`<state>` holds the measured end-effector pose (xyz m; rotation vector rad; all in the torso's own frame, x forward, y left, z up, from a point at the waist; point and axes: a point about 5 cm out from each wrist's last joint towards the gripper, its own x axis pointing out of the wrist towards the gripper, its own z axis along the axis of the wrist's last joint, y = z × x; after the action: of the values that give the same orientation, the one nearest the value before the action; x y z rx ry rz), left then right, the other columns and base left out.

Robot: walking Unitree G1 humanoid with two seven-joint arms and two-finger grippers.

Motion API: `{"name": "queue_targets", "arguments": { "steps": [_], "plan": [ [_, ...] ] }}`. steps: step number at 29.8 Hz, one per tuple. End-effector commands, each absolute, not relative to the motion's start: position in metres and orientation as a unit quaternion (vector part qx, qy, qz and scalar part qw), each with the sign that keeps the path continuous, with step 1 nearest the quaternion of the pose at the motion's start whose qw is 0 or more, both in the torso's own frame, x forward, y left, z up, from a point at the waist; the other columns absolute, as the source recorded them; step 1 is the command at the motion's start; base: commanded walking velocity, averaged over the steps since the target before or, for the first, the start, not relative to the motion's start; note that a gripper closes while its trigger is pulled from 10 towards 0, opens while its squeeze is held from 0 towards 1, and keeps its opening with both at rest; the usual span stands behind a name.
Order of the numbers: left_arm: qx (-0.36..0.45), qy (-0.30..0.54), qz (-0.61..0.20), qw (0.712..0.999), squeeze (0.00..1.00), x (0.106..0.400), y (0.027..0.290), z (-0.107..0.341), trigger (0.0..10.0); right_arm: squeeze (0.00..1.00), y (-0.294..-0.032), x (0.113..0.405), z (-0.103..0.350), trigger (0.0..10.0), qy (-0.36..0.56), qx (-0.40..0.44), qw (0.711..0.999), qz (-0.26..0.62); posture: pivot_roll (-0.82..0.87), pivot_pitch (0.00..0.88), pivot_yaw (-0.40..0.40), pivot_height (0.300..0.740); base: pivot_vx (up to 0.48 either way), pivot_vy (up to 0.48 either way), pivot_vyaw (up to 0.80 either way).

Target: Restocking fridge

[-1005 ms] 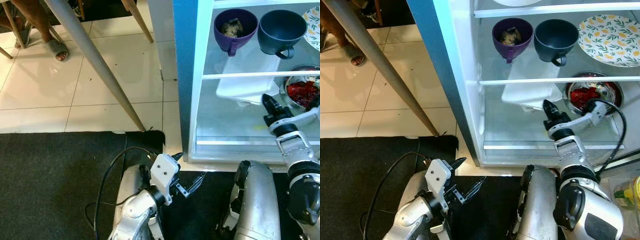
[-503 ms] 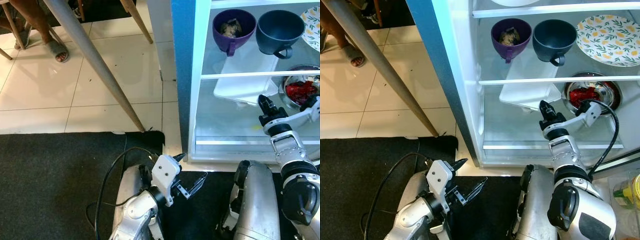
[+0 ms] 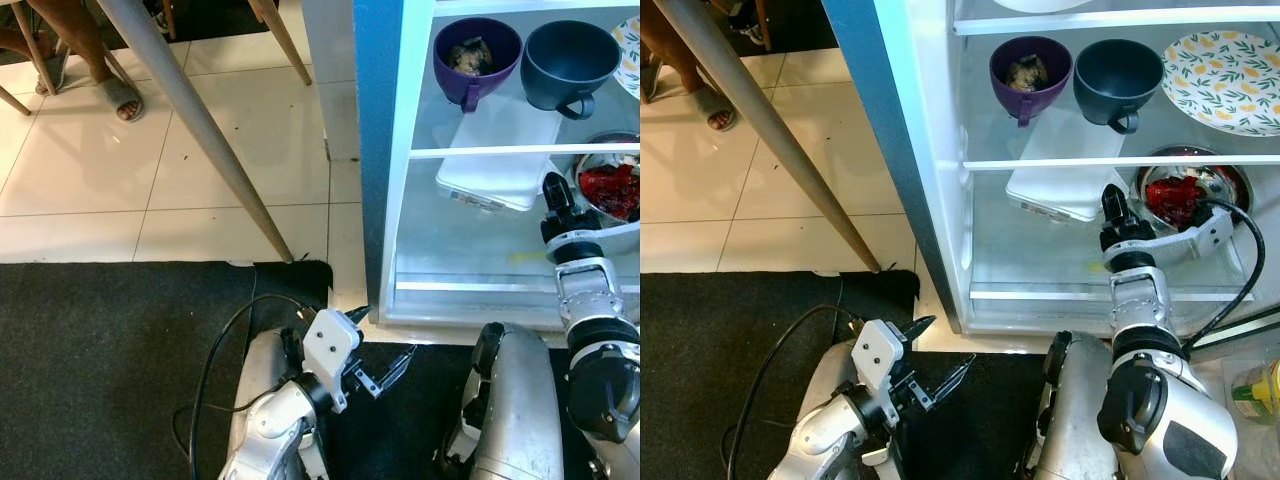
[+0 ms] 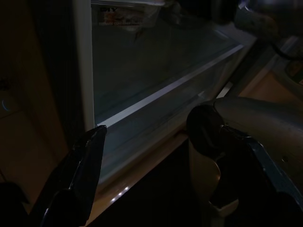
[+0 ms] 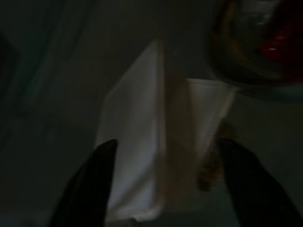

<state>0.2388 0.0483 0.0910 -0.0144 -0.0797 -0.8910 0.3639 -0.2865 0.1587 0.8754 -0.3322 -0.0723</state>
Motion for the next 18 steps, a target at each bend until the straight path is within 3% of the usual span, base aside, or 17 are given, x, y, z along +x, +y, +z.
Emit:
{"name": "queue_targets", "arguments": {
  "steps": [1,2,3,11,14,18],
  "plan": [
    [-0.013,-0.017,-0.431,0.902,0.00,0.233,0.047,0.079,10.0,1.00,-0.292,0.357,0.151,10.0,-0.165,0.429,0.887,-0.035,0.05,0.383,0.135,0.300,0.000,0.000,0.00],
    [-0.013,-0.017,-0.431,0.902,0.00,0.233,0.046,0.079,10.0,0.94,-0.292,0.353,0.148,10.0,-0.168,0.431,0.887,0.001,0.05,0.379,0.131,0.300,0.000,0.000,0.00],
    [-0.014,-0.017,-0.430,0.902,0.00,0.233,0.046,0.079,10.0,0.00,-0.291,0.350,0.145,10.0,-0.168,0.428,0.888,0.024,0.04,0.372,0.124,0.300,0.000,0.000,0.00],
    [-0.015,-0.004,-0.423,0.906,0.00,0.240,0.052,0.070,10.0,0.00,-0.283,0.324,0.125,10.0,-0.146,0.390,0.895,0.163,0.01,0.321,0.084,0.300,0.000,0.000,0.00],
    [-0.015,0.000,-0.422,0.907,0.00,0.241,0.053,0.068,10.0,0.00,-0.282,0.322,0.123,10.0,-0.142,0.387,0.895,0.168,0.01,0.313,0.079,0.300,0.000,0.000,0.00],
    [-0.021,0.029,-0.412,0.910,0.00,0.241,0.060,0.053,10.0,0.00,-0.282,0.315,0.095,10.0,-0.083,0.392,0.910,0.110,0.00,0.287,0.045,0.300,0.000,0.000,0.00]
  ]
}}
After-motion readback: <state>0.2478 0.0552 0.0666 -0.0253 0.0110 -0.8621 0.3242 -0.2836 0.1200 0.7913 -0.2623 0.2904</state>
